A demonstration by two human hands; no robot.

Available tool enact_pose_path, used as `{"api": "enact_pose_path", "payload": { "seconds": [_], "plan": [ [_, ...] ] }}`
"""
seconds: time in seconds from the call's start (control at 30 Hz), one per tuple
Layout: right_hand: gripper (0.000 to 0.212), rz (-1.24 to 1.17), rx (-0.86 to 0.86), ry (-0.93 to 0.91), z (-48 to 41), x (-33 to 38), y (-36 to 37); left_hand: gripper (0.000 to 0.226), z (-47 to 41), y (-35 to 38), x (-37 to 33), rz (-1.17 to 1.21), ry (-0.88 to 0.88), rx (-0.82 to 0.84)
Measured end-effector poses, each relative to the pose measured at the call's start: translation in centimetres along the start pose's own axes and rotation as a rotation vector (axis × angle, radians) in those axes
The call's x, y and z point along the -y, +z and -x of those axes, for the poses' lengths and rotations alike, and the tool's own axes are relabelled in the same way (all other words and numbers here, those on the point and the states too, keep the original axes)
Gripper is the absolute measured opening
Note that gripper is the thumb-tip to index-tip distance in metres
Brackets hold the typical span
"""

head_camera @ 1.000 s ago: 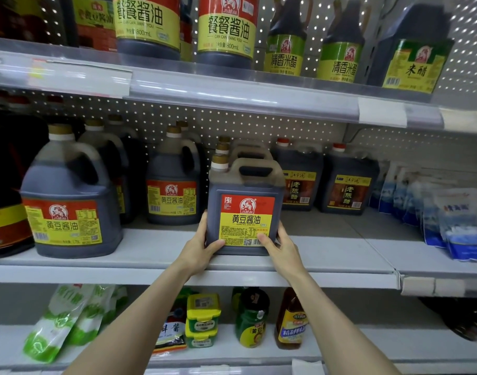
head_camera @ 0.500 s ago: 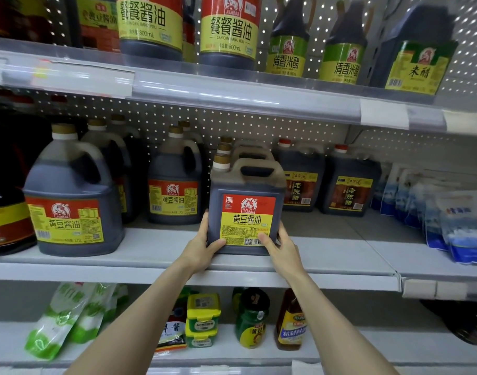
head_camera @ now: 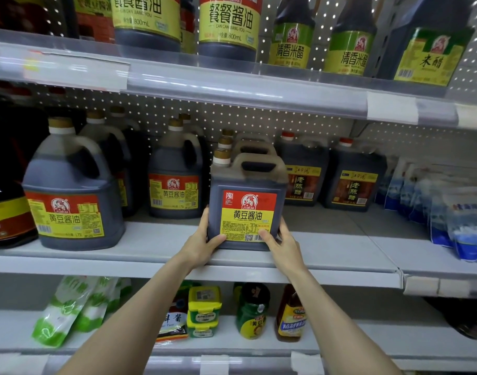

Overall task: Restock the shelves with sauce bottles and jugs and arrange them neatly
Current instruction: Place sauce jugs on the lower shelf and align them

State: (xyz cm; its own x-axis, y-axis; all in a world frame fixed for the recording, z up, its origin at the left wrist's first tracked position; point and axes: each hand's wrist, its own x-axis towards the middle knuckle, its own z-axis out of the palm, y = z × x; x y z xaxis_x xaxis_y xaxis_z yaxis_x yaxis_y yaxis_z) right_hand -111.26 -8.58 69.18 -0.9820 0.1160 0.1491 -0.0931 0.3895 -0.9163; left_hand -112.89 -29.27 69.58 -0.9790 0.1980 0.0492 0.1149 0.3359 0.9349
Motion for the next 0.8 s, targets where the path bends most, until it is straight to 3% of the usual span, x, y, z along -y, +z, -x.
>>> {"api": "enact_pose_path", "payload": {
  "seconds": [0.47, 0.63, 0.8],
  "plan": [
    [0.063, -0.015, -0.011, 0.042, 0.3, 1.0, 0.1, 0.076, 0.4, -0.5, -0.4, 0.035, -0.023, 0.024],
    [0.060, -0.070, -0.026, 0.035, 1.9, 3.0, -0.3, 0.070, 1.6, -1.0, -2.4, 0.161, -0.059, -0.081],
    [0.066, -0.076, -0.063, 0.044, 5.1, 4.9, -1.1, 0.069, 5.4, -1.3, -4.2, 0.087, 0.009, -0.094]
  ]
}}
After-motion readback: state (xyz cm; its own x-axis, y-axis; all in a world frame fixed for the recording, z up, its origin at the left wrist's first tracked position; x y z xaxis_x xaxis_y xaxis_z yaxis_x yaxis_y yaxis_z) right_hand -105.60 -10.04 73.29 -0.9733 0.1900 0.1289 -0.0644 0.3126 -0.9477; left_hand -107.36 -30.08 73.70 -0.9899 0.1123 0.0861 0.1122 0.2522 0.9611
